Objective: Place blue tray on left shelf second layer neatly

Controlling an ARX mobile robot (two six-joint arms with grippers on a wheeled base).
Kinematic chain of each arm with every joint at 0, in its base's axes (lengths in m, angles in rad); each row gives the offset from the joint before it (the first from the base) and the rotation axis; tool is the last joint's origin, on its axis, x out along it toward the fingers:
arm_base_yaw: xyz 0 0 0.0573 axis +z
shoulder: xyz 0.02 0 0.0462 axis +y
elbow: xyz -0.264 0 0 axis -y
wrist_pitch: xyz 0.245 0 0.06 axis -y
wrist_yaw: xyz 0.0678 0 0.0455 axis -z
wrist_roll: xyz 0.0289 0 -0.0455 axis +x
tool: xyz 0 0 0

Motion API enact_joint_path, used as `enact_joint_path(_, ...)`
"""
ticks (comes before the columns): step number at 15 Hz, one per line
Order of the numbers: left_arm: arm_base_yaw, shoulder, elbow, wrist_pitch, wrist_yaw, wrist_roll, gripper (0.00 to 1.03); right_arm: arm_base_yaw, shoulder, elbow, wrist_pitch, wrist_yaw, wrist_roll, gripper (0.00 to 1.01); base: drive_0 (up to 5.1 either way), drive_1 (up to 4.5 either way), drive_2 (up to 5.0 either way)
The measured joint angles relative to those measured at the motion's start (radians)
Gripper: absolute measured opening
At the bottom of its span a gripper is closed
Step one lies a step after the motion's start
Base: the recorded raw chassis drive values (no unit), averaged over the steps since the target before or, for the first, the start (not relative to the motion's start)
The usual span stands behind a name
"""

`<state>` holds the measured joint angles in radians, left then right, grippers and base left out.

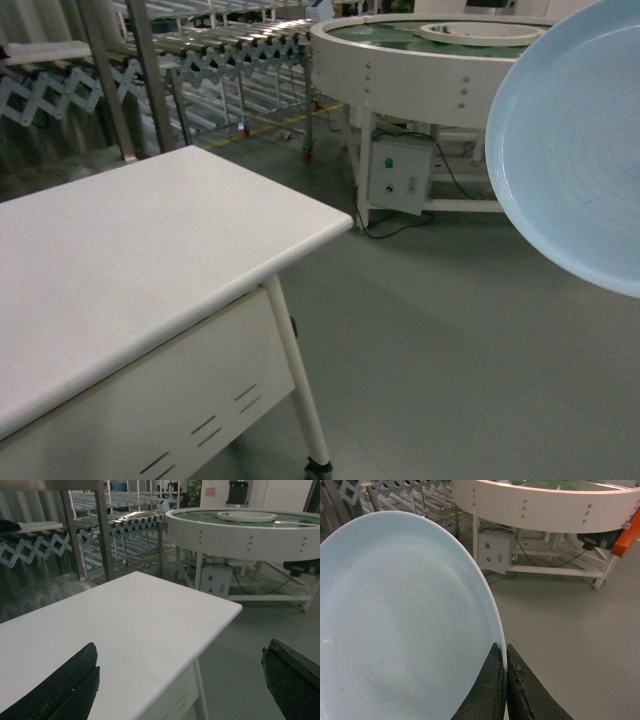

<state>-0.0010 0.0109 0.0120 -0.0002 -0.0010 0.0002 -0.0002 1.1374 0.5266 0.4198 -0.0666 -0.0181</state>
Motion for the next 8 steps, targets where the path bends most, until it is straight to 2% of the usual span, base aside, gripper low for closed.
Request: enact_joint_path(8,0.0,0.0,0.0,-0.003,0.0,0.0,0.98,0.0,0.0,0.0,-0.001,0.0,0.0,0.02,2.5,-1.42,-5.4)
